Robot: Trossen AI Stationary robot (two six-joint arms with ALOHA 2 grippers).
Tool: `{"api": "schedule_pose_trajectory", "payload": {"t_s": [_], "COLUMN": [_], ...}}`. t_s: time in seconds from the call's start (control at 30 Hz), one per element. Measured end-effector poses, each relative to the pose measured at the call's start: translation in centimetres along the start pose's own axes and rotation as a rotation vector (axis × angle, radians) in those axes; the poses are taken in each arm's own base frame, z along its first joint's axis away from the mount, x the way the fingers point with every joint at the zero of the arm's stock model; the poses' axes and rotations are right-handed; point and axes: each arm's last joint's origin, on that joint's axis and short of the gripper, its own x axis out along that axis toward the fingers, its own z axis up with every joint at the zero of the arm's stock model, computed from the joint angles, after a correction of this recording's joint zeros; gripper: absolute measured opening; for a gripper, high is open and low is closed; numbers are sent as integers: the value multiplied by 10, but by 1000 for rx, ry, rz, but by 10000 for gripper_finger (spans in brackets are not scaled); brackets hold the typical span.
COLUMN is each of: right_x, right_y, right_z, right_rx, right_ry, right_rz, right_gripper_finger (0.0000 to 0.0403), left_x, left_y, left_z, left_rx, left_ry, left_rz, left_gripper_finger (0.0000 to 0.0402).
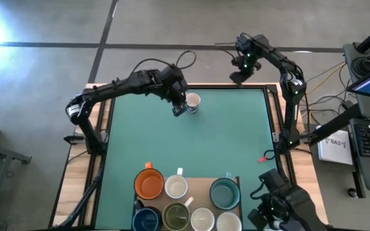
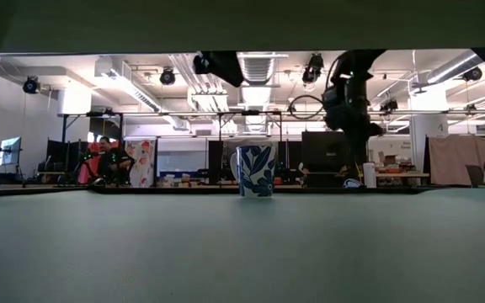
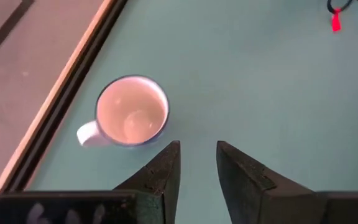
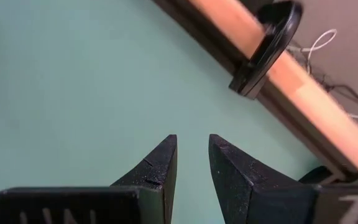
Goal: Place coffee mugs
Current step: Put the blue patterned mug on the shelf
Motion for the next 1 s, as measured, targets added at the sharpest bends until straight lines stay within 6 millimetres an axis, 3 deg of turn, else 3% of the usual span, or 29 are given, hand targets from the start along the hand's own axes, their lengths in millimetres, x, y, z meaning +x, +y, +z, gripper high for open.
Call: {"api": "schedule_pose_trajectory", "payload": {"t_s": [0.3,0.5,1.0], "right_x": [26,33,33], "right_y": [-13,-15,-17], "right_z": [-6,-4,5], "right_rx": [27,30,82], "right_ry": [26,0,-85], "right_rz": [8,1,-20], "right_gripper_finger": [82,82,82], "left_x": [11,23,66], "left_y": [-16,-23,-18], "left_z": [22,33,19], "left_rx": [152,297,430], "left_ry": [160,217,361], "left_rz": [-18,-13,75], "left_gripper_finger": [133,141,142]}}
